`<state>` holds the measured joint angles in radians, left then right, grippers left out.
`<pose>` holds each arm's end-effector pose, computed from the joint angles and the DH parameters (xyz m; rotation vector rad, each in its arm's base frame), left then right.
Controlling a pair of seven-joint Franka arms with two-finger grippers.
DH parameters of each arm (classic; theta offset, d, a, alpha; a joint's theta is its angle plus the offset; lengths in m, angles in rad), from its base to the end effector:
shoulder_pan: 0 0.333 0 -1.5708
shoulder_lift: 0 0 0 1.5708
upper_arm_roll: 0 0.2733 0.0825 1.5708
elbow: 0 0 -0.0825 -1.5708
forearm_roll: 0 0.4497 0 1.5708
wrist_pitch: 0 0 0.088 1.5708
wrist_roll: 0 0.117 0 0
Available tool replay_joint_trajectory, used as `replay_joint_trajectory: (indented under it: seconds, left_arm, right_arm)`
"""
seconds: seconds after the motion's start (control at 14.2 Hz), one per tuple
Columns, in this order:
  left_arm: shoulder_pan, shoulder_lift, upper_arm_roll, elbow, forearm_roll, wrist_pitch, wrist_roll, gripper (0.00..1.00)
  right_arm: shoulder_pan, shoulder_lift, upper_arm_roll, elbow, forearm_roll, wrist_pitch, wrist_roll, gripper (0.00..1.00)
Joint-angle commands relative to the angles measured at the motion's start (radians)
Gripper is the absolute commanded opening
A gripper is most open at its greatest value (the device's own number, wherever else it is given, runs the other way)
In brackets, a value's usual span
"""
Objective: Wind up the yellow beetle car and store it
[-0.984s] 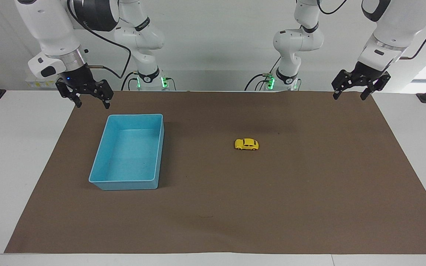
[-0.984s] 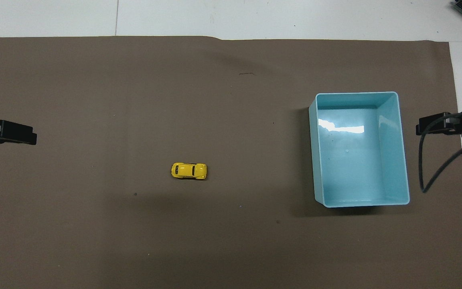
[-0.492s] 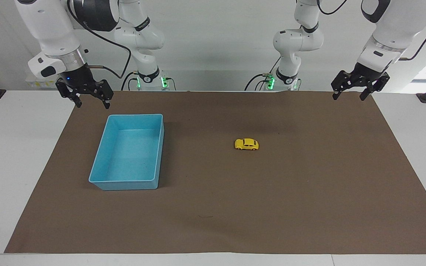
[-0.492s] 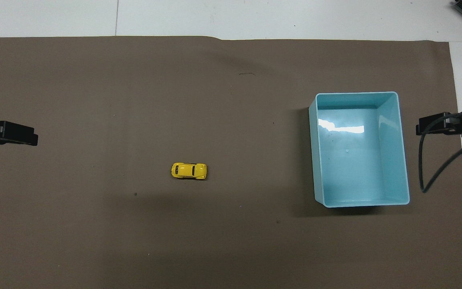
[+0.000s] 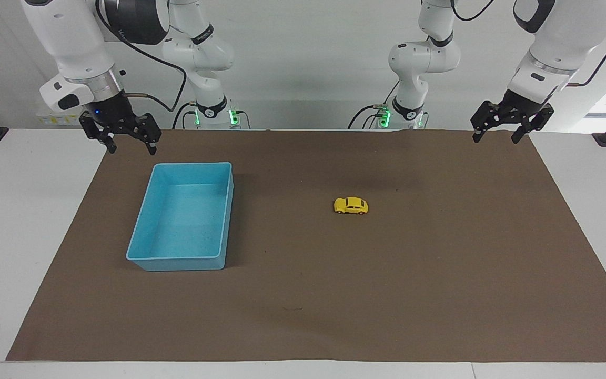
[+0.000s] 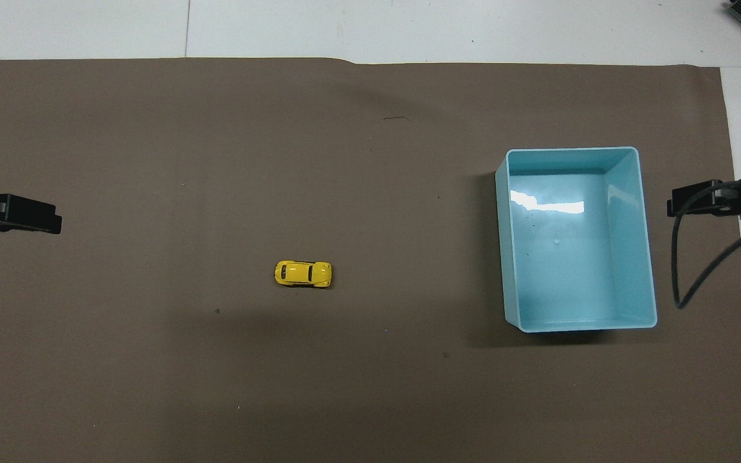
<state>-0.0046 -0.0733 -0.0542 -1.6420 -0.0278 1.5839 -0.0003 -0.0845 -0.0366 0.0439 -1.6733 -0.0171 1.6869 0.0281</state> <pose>0.6003 -0.0395 0.5794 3.1159 -0.0907 0.0224 0.6198 -0.0267 0.5494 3.1199 -0.1048 0.0781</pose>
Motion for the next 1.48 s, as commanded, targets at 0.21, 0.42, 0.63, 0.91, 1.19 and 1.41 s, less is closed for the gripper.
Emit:
replay_joint_trajectory:
  seconds: [0.21,0.42,0.63,0.91,1.19,1.41]
  left_arm:
    - [-0.005,-0.002,-0.009,-0.036,0.012,0.028,-0.240,1.00]
    - [-0.012,-0.003,-0.010,-0.044,0.008,0.031,-0.439,1.00]
    - [-0.017,0.001,-0.016,-0.064,-0.035,0.074,-0.755,1.00]
    - [-0.066,0.009,-0.016,-0.094,-0.063,0.139,-1.013,1.00]
    - [-0.080,0.017,-0.015,-0.117,-0.107,0.162,-1.306,1.00]
    - [-0.110,0.020,-0.015,-0.166,-0.109,0.255,-1.574,1.00]
  right_arm:
    - [-0.006,-0.009,0.007,-0.011,0.000,0.004,0.016,1.00]
    - [-0.006,-0.009,0.007,-0.011,-0.001,0.002,0.015,1.00]
    - [-0.006,-0.009,0.007,-0.011,0.000,0.004,0.016,1.00]
    - [-0.006,-0.009,0.007,-0.011,-0.001,0.004,0.016,1.00]
    - [-0.006,-0.009,0.007,-0.011,0.000,0.002,0.016,1.00]
    - [-0.006,-0.009,0.007,-0.011,0.000,0.002,0.016,1.00]
